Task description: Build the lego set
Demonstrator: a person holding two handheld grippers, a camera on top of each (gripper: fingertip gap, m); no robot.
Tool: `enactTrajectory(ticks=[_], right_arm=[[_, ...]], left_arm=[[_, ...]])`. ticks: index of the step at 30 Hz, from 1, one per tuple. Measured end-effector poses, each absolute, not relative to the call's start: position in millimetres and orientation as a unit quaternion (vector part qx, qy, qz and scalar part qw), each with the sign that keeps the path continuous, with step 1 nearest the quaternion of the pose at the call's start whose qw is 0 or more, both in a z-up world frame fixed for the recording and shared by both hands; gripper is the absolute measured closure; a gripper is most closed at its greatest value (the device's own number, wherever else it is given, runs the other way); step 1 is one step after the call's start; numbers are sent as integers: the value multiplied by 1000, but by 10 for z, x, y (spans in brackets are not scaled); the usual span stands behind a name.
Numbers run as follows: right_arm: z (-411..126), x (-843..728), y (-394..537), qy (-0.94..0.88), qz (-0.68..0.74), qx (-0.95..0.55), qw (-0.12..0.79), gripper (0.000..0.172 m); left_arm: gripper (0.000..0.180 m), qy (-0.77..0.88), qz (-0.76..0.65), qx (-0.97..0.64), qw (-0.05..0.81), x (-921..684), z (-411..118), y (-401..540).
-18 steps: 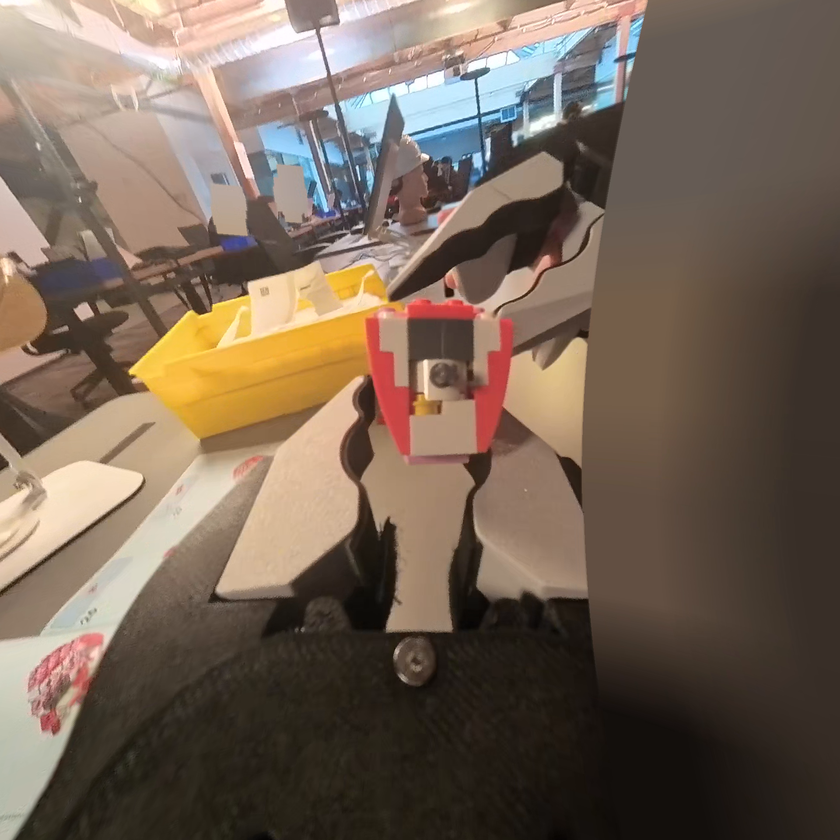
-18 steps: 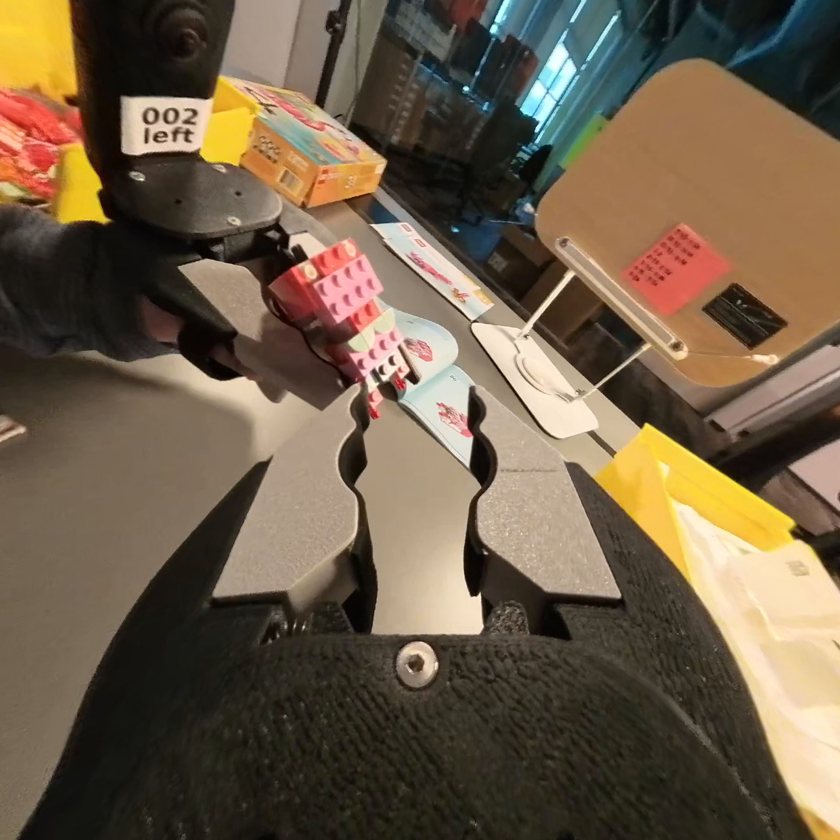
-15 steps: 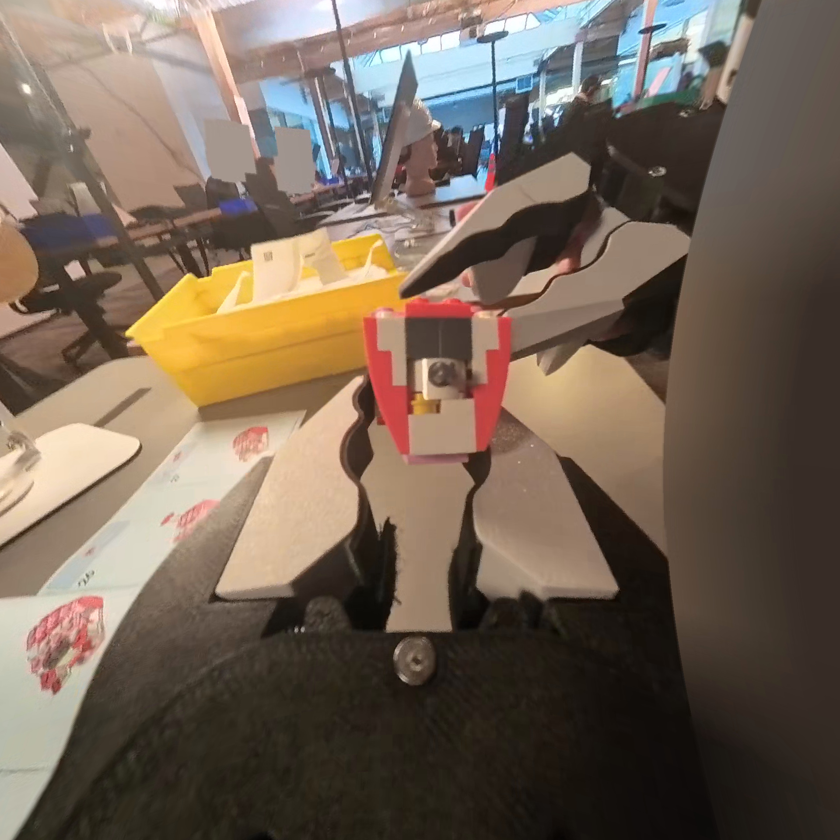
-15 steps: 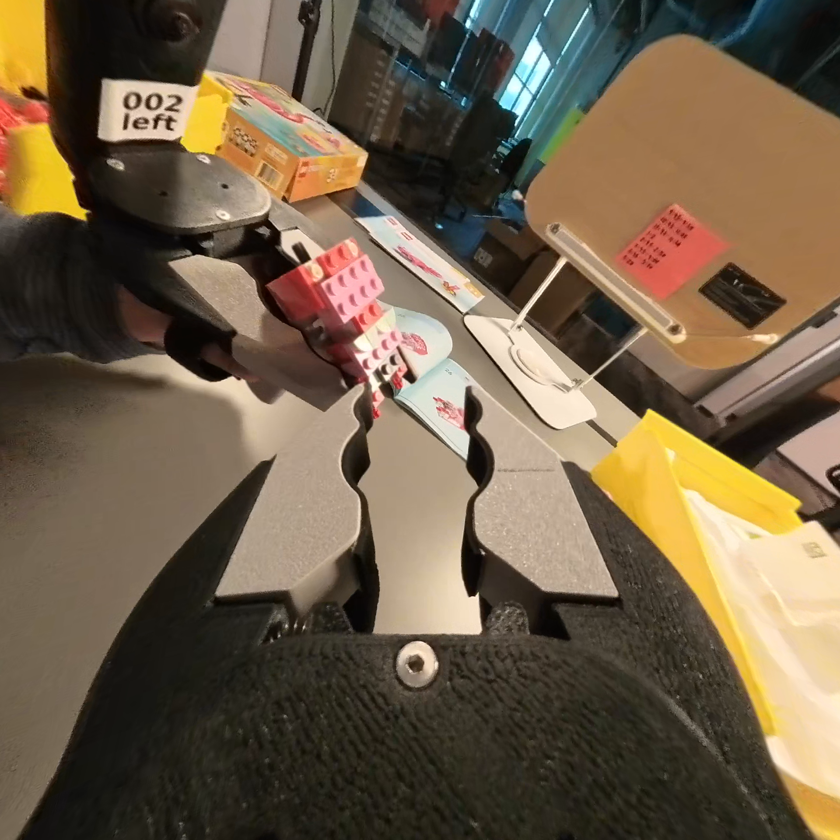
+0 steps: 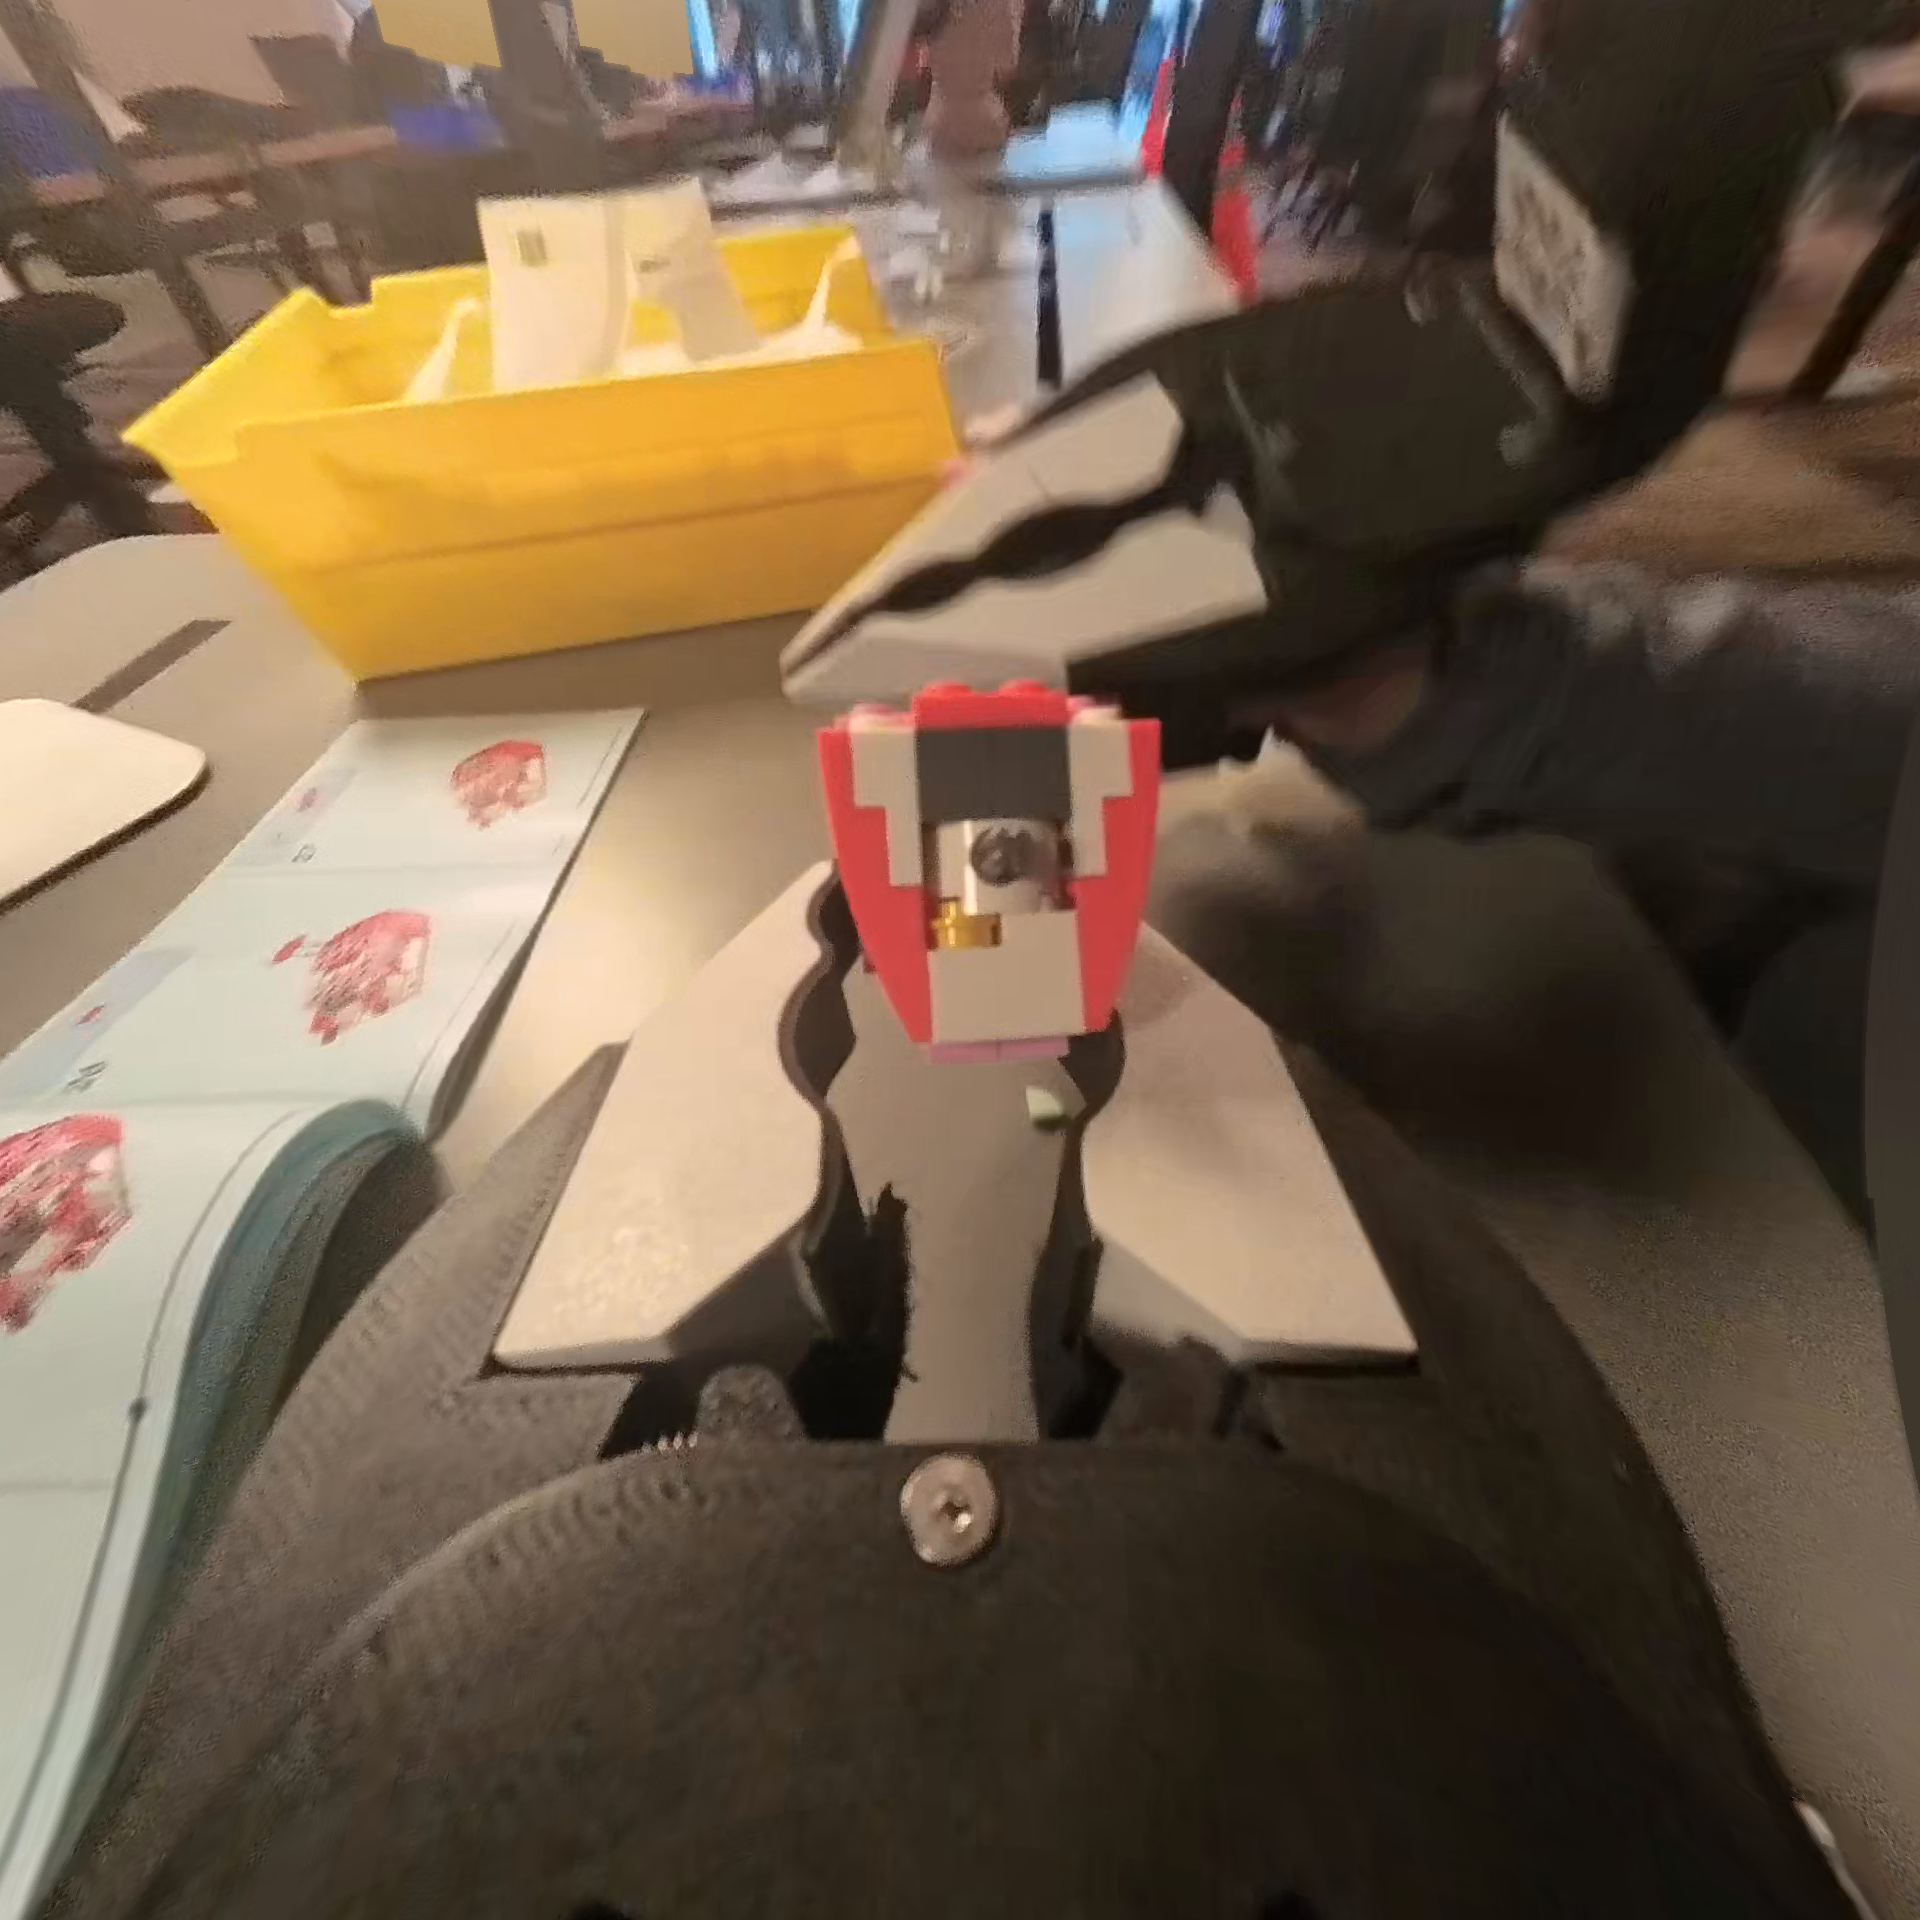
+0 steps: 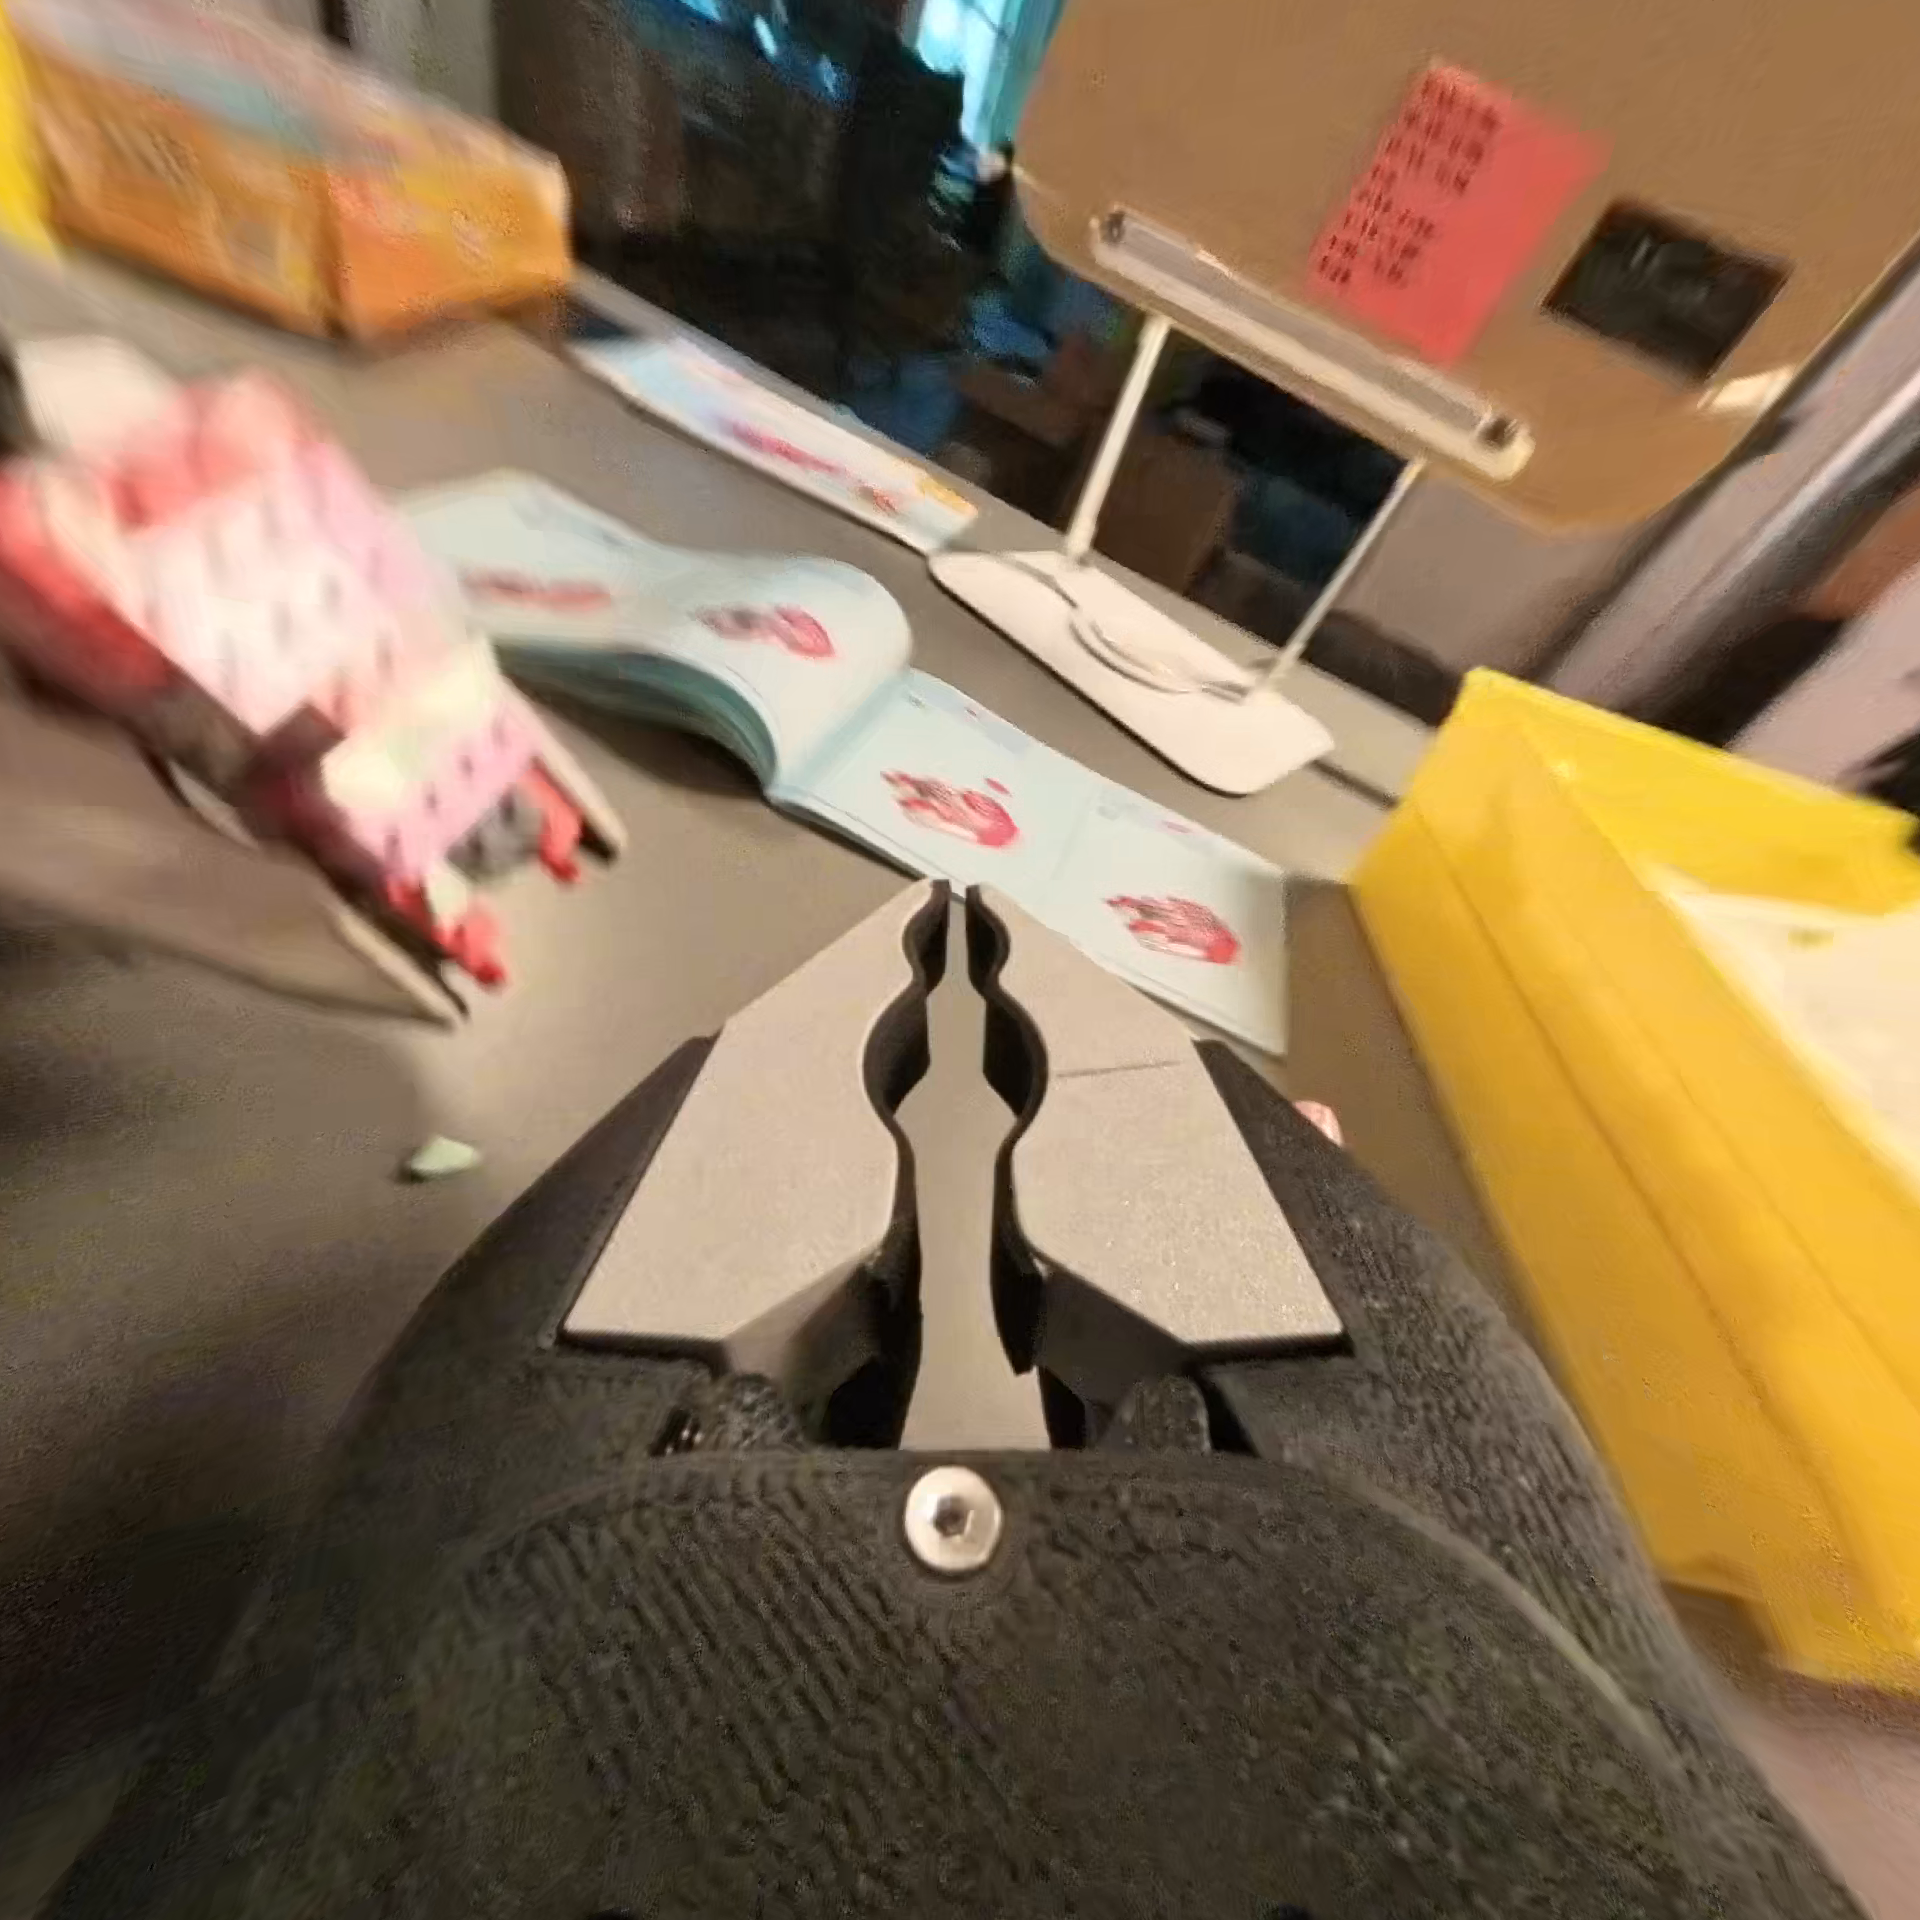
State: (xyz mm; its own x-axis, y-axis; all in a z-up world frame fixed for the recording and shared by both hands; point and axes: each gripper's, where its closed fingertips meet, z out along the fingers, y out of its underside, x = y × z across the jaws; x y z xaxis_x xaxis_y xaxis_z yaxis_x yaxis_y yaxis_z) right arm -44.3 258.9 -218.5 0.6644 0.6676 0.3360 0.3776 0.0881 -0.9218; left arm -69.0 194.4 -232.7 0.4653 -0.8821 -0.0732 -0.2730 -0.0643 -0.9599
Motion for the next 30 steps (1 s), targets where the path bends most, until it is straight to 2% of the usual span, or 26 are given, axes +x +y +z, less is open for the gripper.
enactTrajectory(ticks=[2, 5, 8, 10, 25, 30], right_arm=[[-2073, -430, 2541, -352, 243, -664, 614, 167], [-2047, -583, 2205, -399, 389, -612, 561, 157], [-2218, -676, 2039, -472, 388, -604, 512, 147], [-2240, -716, 2003, -485, 386, -600, 506, 149], [-2299, -786, 1978, -500, 373, -604, 496, 147], [-2353, -792, 1998, -519, 322, -603, 514, 145]], left_arm=[[143, 443, -235, -688, 525, -713, -2439, 1963], [143, 413, -274, -700, 515, -750, -2403, 2007], [143, 403, -289, -708, 502, -772, -2417, 2013], [143, 411, -283, -712, 494, -757, -2453, 2004], [143, 416, -290, -720, 474, -732, -2502, 1974], [143, 419, -281, -732, 459, -752, -2563, 1975]])
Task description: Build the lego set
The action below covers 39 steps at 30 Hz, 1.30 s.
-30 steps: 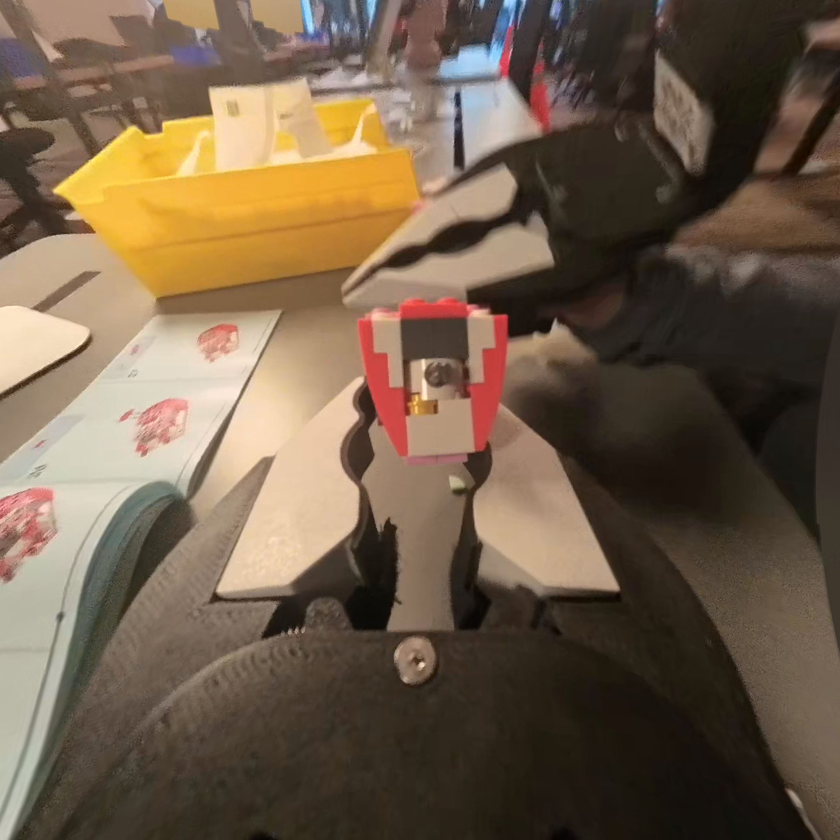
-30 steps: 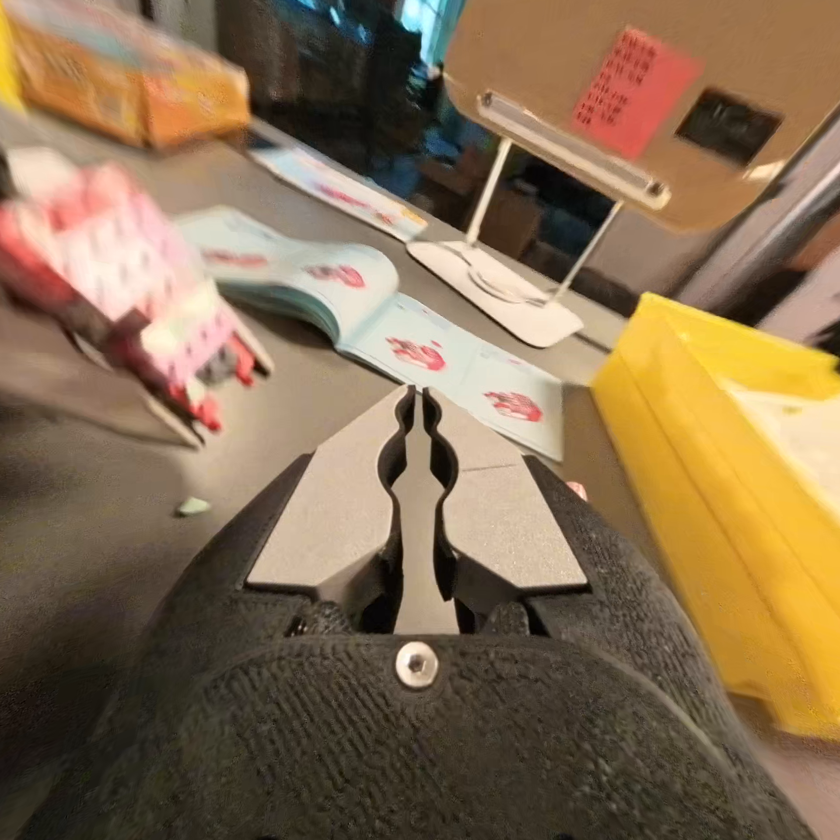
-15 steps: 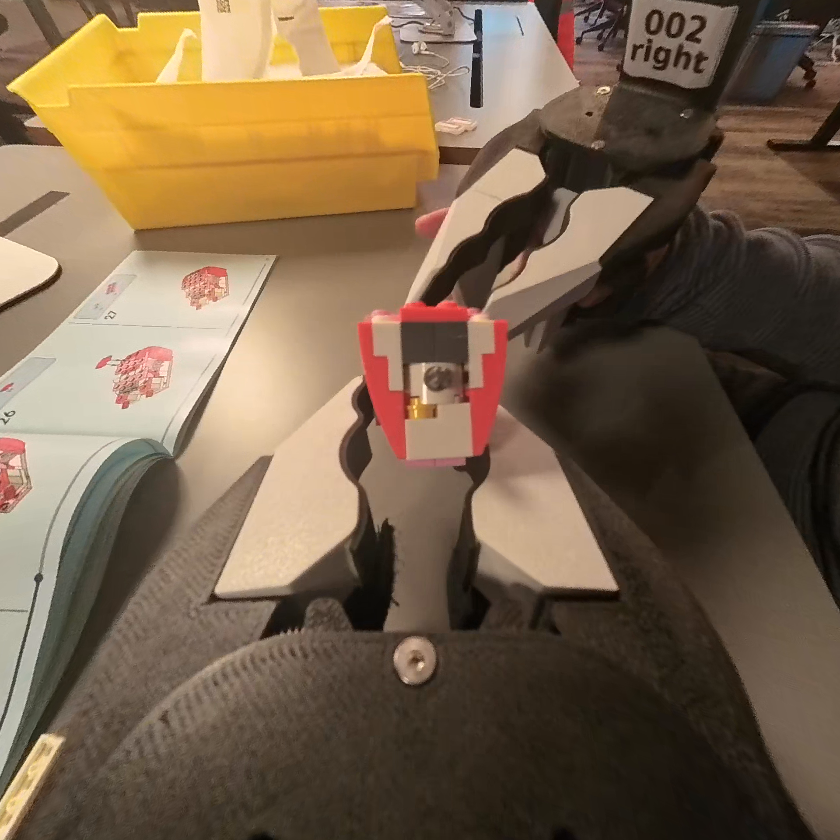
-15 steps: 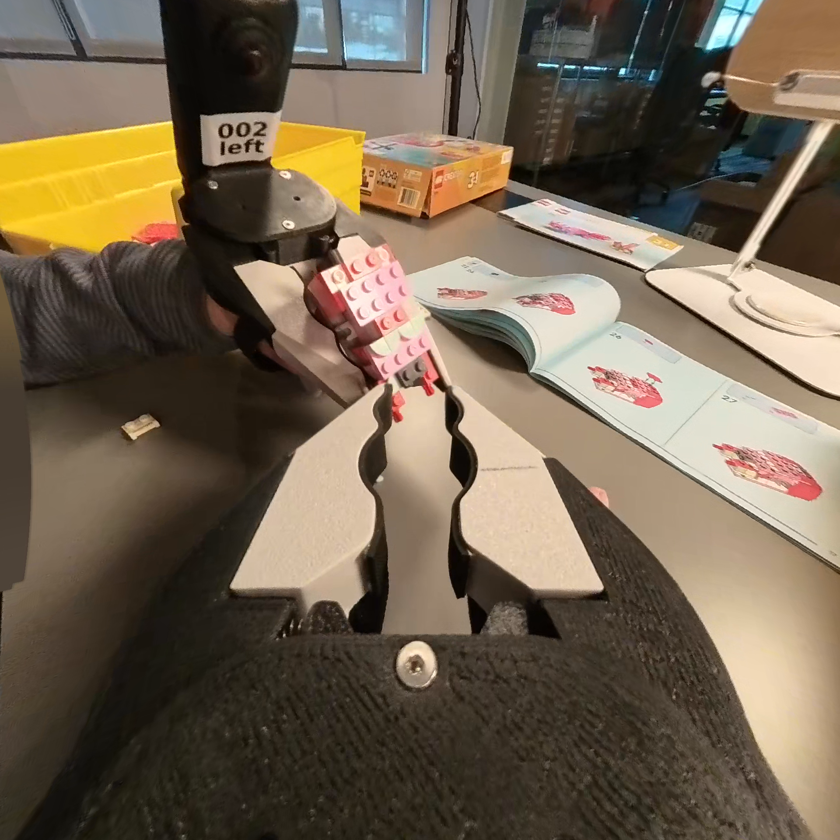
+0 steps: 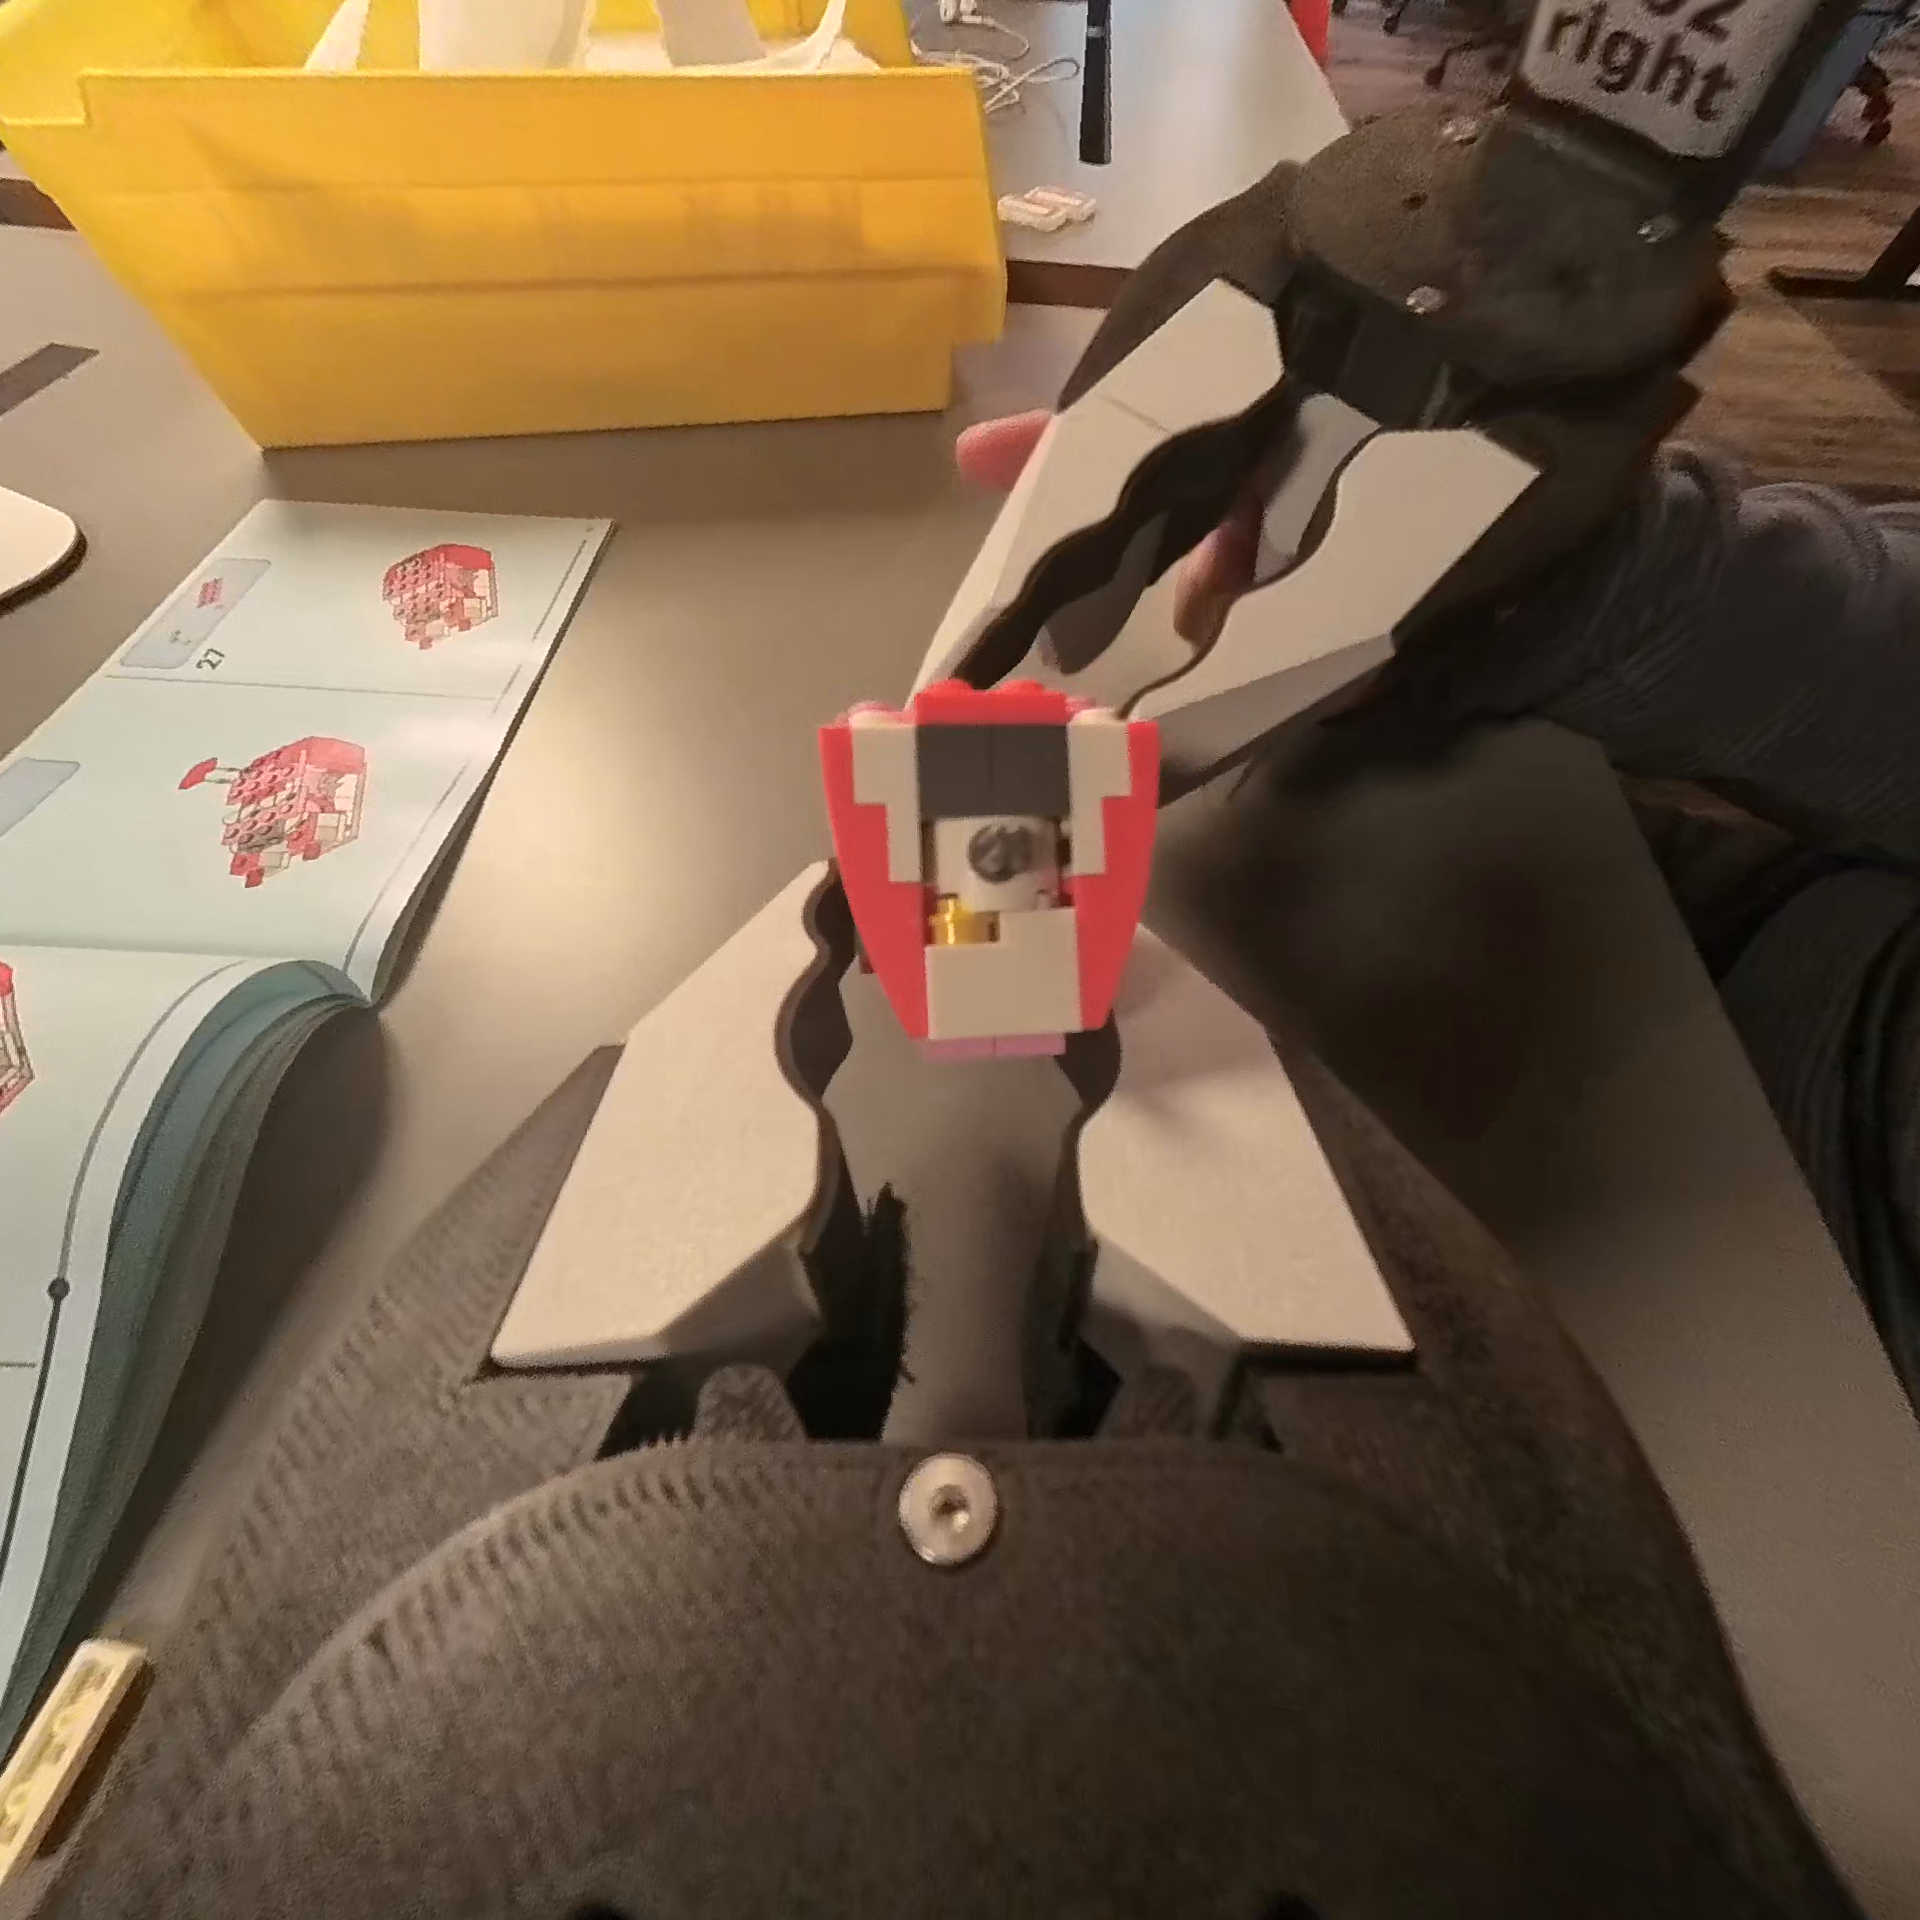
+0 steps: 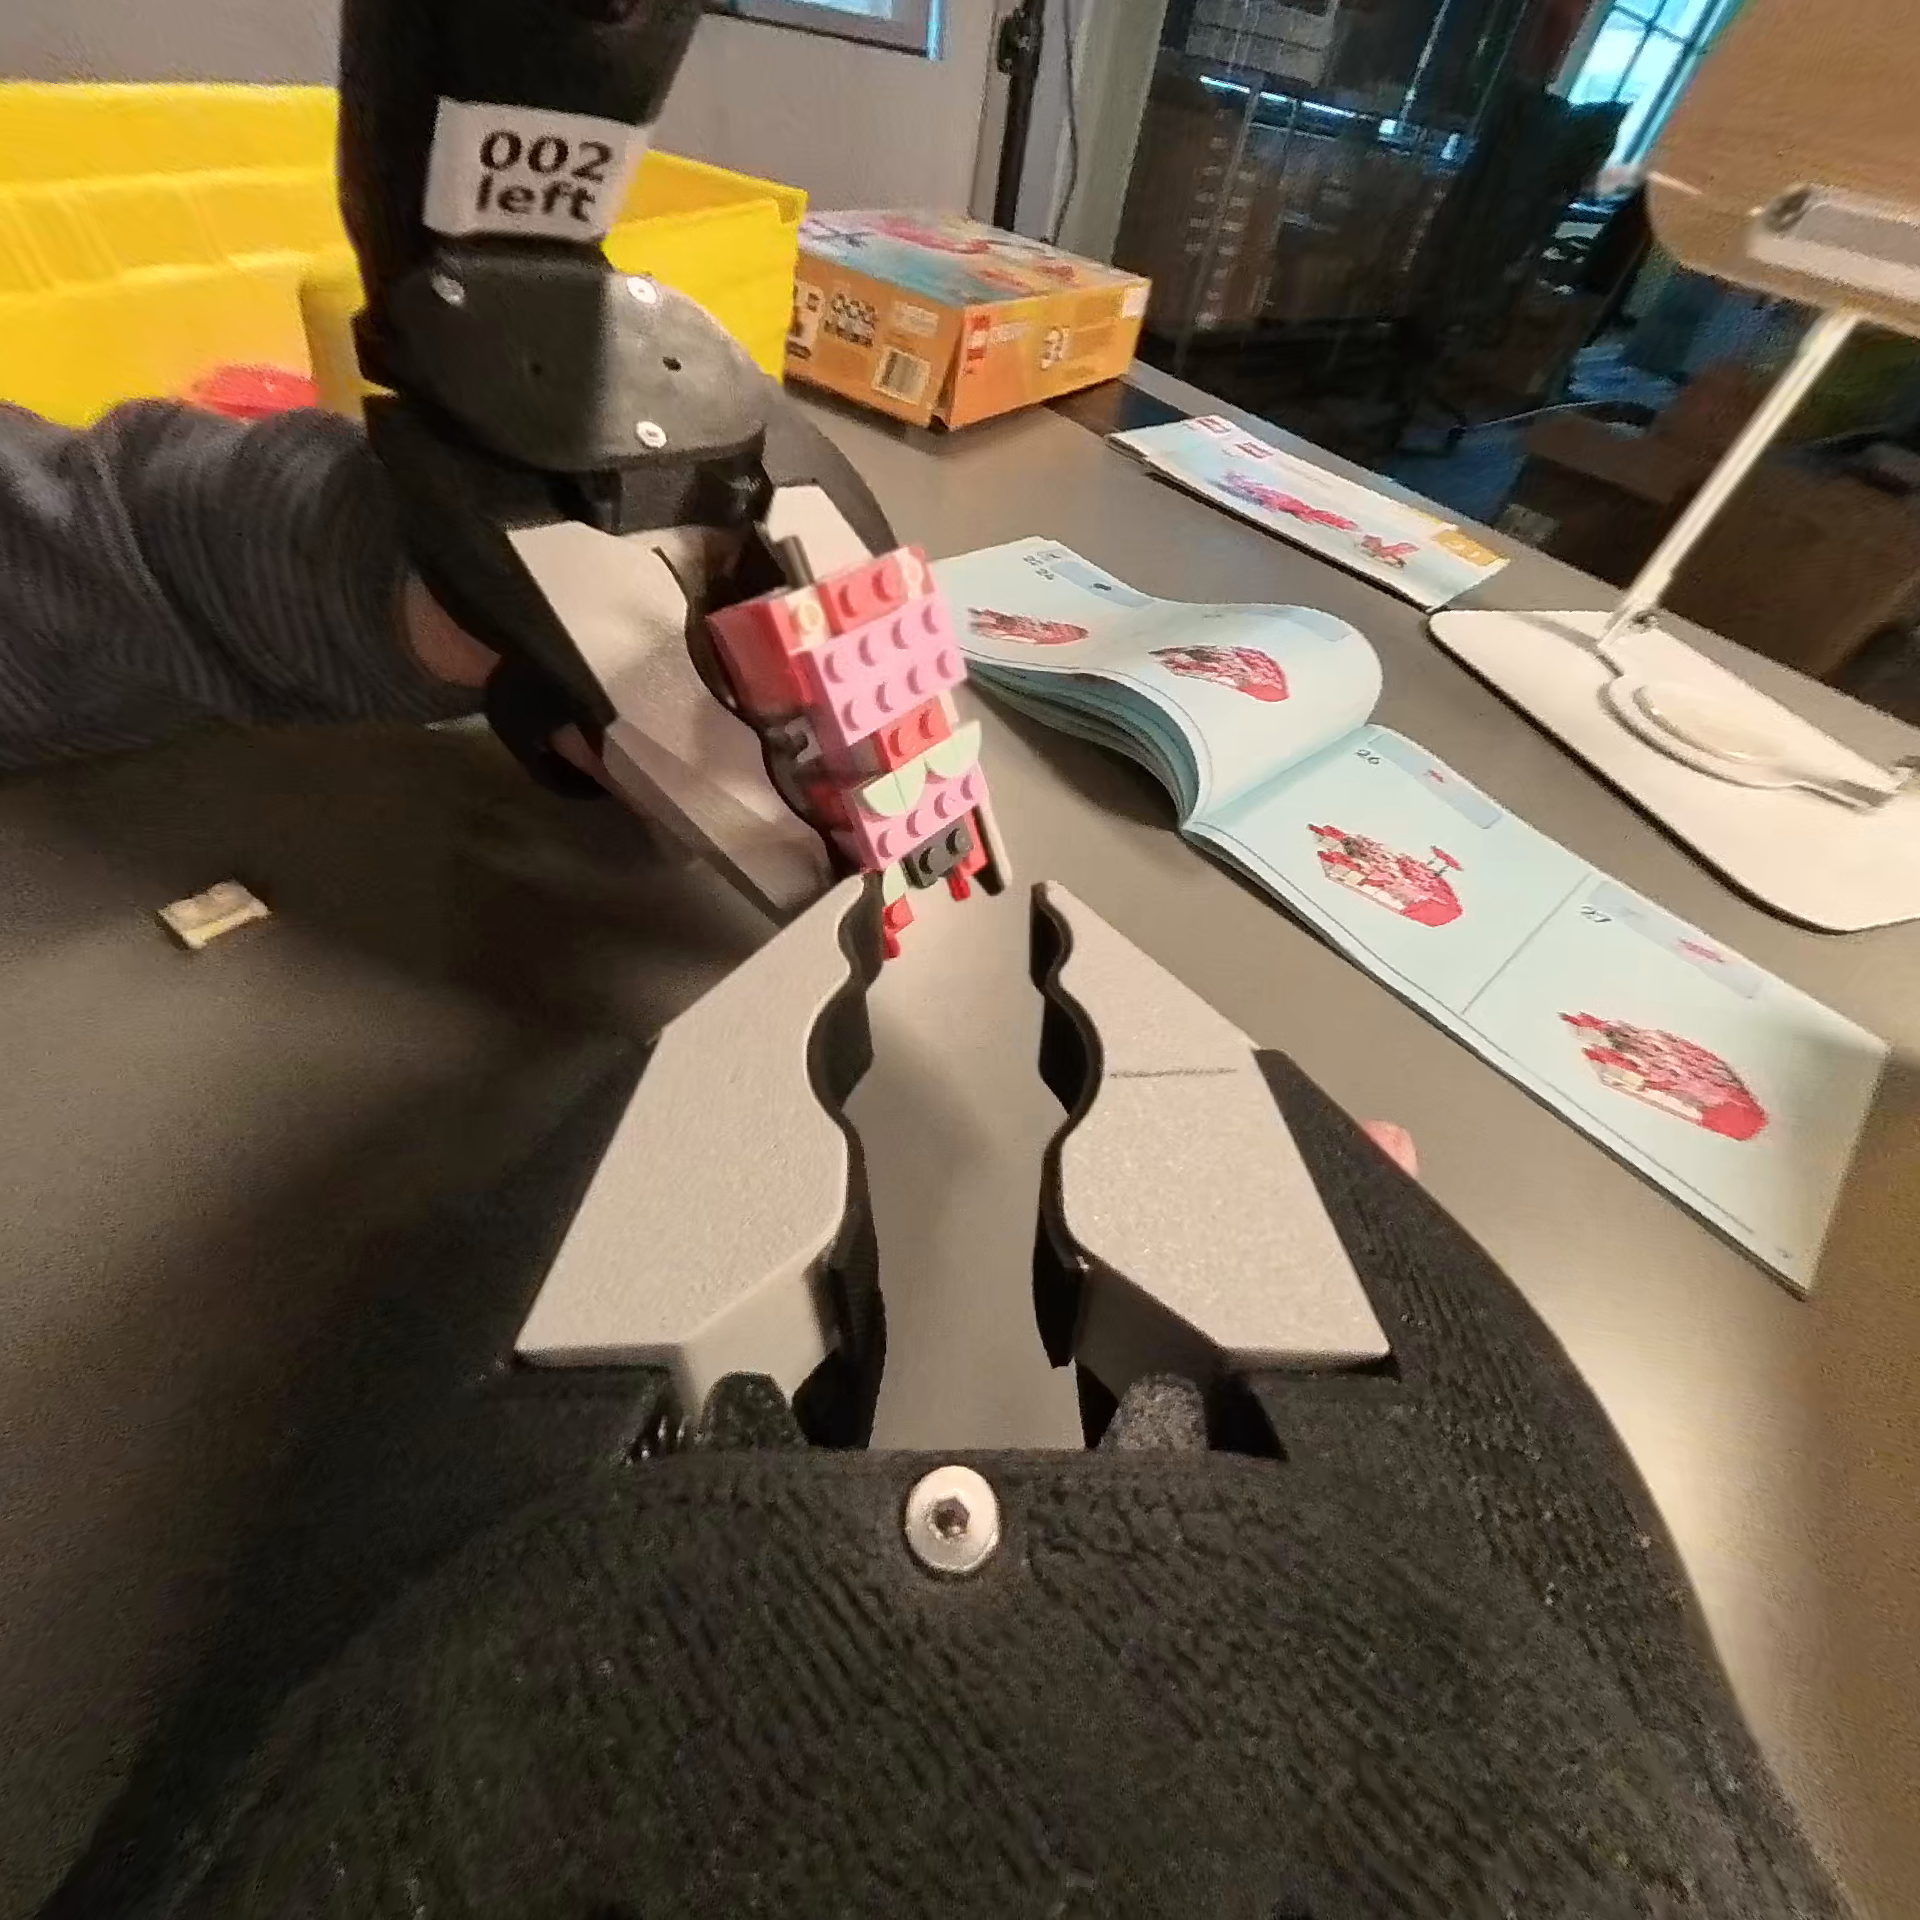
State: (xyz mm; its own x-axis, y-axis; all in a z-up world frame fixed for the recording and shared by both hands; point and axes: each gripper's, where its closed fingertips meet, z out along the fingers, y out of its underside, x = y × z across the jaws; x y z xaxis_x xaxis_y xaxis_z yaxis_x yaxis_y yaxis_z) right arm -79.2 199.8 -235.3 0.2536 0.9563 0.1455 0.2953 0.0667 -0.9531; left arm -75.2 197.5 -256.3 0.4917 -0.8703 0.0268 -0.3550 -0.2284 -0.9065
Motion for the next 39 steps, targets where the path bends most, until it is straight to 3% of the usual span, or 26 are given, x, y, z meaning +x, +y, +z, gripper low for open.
enactTrajectory(ticks=[2, 4, 5, 8, 11, 15, 39], right_arm=[[-2364, -790, 2030, -516, 303, -608, 522, 143], [-2366, -607, 2354, -470, 206, -641, 571, 172], [-2385, -480, 2484, -453, 176, -657, 576, 172], [-2221, -477, 2344, -425, 313, -638, 561, 170], [-2281, -609, 2028, -498, 371, -600, 504, 157], [-2378, -711, 1903, -534, 383, -596, 462, 150], [-2484, -785, 1959, -535, 352, -624, 449, 146]], left_arm=[[143, 415, -276, -738, 455, -769, -2586, 1991], [143, 433, -304, -726, 440, -721, -2579, 1893], [144, 434, -331, -712, 442, -641, -2519, 1810], [143, 467, -256, -732, 425, -647, -2713, 1847], [143, 438, -285, -735, 432, -679, -2639, 1888], [143, 410, -311, -743, 428, -715, -2600, 1917], [143, 405, -309, -760, 403, -740, -2677, 1913]])
